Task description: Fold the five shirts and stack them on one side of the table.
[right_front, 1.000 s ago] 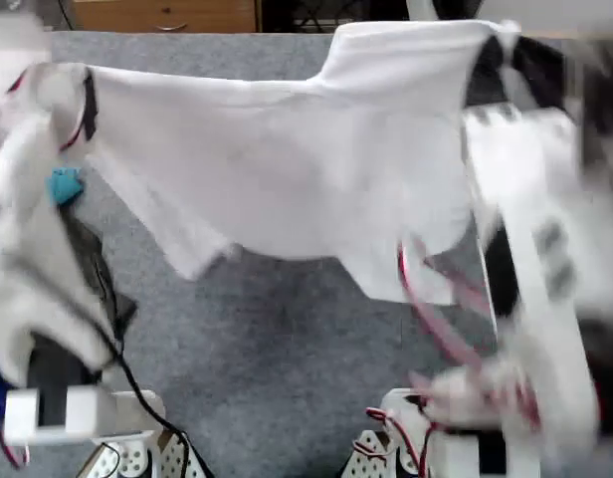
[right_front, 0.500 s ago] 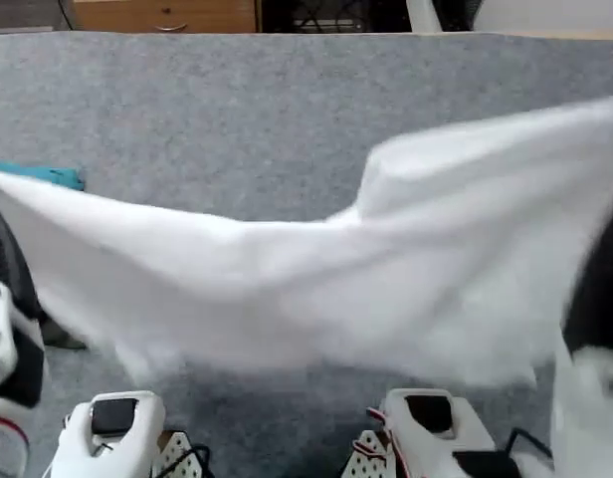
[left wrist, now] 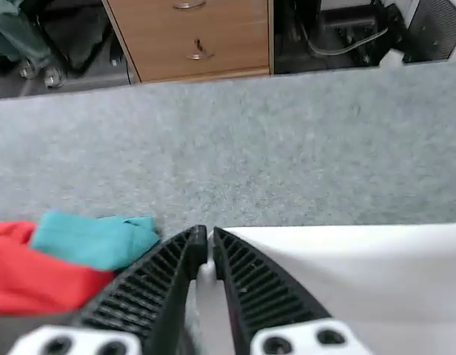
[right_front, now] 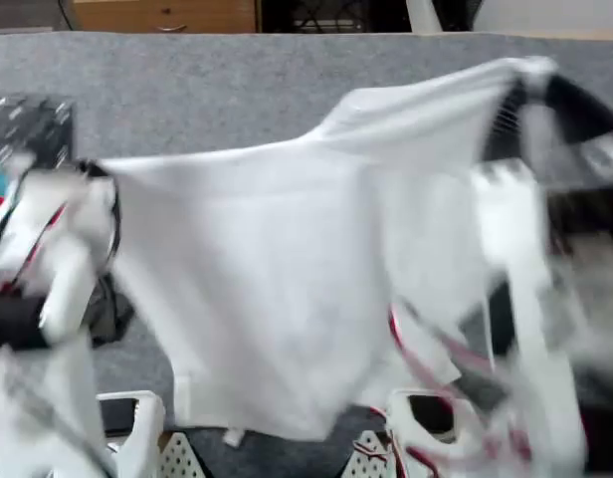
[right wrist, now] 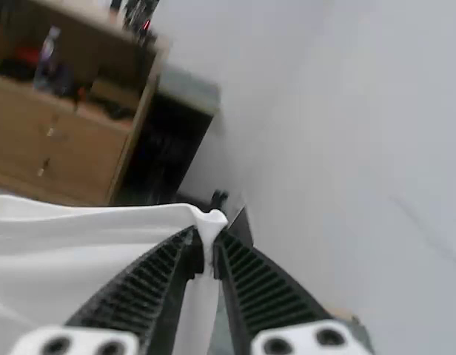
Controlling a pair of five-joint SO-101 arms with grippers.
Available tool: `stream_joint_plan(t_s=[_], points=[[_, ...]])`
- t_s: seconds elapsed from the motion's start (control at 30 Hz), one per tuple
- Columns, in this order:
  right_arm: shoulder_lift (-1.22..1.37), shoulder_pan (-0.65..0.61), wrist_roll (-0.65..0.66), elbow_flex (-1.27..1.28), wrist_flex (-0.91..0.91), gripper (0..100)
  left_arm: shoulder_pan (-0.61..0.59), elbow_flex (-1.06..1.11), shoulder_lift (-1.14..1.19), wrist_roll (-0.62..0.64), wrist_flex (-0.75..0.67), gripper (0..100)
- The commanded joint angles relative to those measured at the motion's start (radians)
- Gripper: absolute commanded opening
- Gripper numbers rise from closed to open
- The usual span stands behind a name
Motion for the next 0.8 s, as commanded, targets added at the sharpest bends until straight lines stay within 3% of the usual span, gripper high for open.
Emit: stream_joint_plan(t_s=[0.0,0.07,0.13,0.2,0.33,0.53,0.77], points=[[-0.002,-0.020,0.026,0.479,-0.315,1.4,-0.001,0.194,0.091,-0.006,-0.528,3],[0.019,-0.020,0.017,0.668,-0.529,1.4,-0.004,0.211,0.193,-0.006,-0.735,3],[0.064,-0.018,-0.028,0.745,-0.683,1.4,-0.004,0.162,0.313,-0.006,-0.847,3],[0.133,-0.015,-0.063,0.740,-0.779,1.4,-0.004,0.053,0.431,-0.006,-0.852,3],[0.289,-0.011,-0.077,0.602,-0.867,1.4,-0.004,-0.209,0.646,-0.005,-0.729,3],[0.478,-0.008,-0.071,0.360,-0.692,1.4,-0.004,-0.476,0.819,-0.005,-0.460,3],[0.529,-0.012,-0.069,0.269,-0.377,1.4,-0.001,-0.467,0.810,-0.005,-0.290,3]])
